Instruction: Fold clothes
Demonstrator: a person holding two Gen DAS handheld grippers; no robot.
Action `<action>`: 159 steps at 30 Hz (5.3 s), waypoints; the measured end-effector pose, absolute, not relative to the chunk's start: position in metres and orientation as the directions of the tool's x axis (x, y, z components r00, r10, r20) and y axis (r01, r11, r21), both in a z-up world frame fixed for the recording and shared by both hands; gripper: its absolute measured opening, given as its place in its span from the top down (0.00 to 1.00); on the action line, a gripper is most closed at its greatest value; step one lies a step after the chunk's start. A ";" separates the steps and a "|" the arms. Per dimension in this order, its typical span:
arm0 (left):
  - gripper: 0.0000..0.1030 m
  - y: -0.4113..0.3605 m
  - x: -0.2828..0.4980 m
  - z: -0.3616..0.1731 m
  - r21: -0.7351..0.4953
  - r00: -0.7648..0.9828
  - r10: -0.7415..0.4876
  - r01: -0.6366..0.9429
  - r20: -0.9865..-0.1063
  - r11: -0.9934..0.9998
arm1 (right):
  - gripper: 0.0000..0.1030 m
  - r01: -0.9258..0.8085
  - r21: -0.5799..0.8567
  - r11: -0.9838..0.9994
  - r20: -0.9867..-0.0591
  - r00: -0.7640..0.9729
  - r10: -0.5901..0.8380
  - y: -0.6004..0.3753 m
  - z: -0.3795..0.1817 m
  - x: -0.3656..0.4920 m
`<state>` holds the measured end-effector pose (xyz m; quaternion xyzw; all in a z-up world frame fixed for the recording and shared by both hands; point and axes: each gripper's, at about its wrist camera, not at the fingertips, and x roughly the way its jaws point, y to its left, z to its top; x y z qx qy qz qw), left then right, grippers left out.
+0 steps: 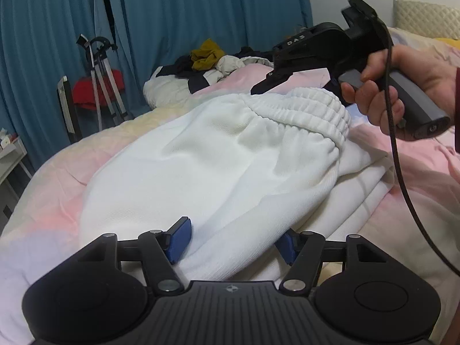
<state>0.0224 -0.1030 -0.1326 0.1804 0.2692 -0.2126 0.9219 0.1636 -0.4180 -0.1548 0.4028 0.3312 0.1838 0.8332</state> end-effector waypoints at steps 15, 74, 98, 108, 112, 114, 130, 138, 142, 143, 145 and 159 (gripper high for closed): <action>0.87 -0.092 0.005 -0.109 0.138 0.806 -0.405 0.503 -0.432 0.853 | 0.86 -0.164 0.752 0.639 -0.216 0.854 0.474 -0.409 -0.090 0.127; 0.10 0.028 0.054 -0.123 -0.466 0.606 -0.438 0.123 -0.664 0.876 | 0.09 0.030 0.660 0.750 -0.471 0.795 0.383 -0.391 -0.124 0.060; 0.19 0.005 0.065 -0.125 -0.416 0.627 -0.400 0.131 -0.668 0.900 | 0.36 0.144 0.601 0.786 -0.607 0.722 0.331 -0.382 -0.152 0.068; 0.59 0.002 0.049 -0.105 -0.410 0.679 -0.404 0.163 -0.614 0.897 | 0.60 0.106 0.588 0.802 -0.535 0.795 0.287 -0.369 -0.119 0.057; 0.64 0.001 0.040 -0.078 -0.430 0.707 -0.414 0.171 -0.573 0.886 | 0.61 0.047 0.625 0.779 -0.439 0.847 0.301 -0.369 -0.091 0.055; 0.64 -0.004 0.037 -0.060 -0.439 0.719 -0.432 0.194 -0.545 0.877 | 0.61 0.019 0.643 0.765 -0.384 0.872 0.302 -0.375 -0.076 0.053; 0.64 -0.269 0.160 0.025 -0.326 0.668 -0.637 0.548 -0.384 0.771 | 0.61 0.143 0.704 0.696 -0.065 0.988 -0.137 -0.552 -0.060 0.039; 0.64 -0.369 0.232 -0.066 -0.220 0.584 -0.616 0.607 -0.529 0.764 | 0.61 0.389 0.696 0.603 -0.273 0.921 -0.279 -0.600 -0.156 0.089; 0.60 -0.375 0.243 -0.108 -0.186 0.567 -0.586 0.609 -0.579 0.771 | 0.59 0.518 0.589 0.620 -0.464 0.845 -0.265 -0.595 -0.184 0.114; 0.59 -0.376 0.246 -0.118 -0.177 0.562 -0.579 0.609 -0.591 0.773 | 0.59 0.527 0.579 0.622 -0.481 0.837 -0.261 -0.594 -0.186 0.115; 0.56 -0.366 0.253 -0.125 -0.180 0.551 -0.585 0.618 -0.594 0.765 | 0.58 0.531 0.585 0.613 -0.497 0.832 -0.246 -0.597 -0.190 0.113; 0.22 -0.291 0.141 -0.029 -0.080 0.642 -0.550 0.610 -0.534 0.789 | 0.49 0.575 0.553 0.603 -0.516 0.804 -0.293 -0.565 -0.131 0.028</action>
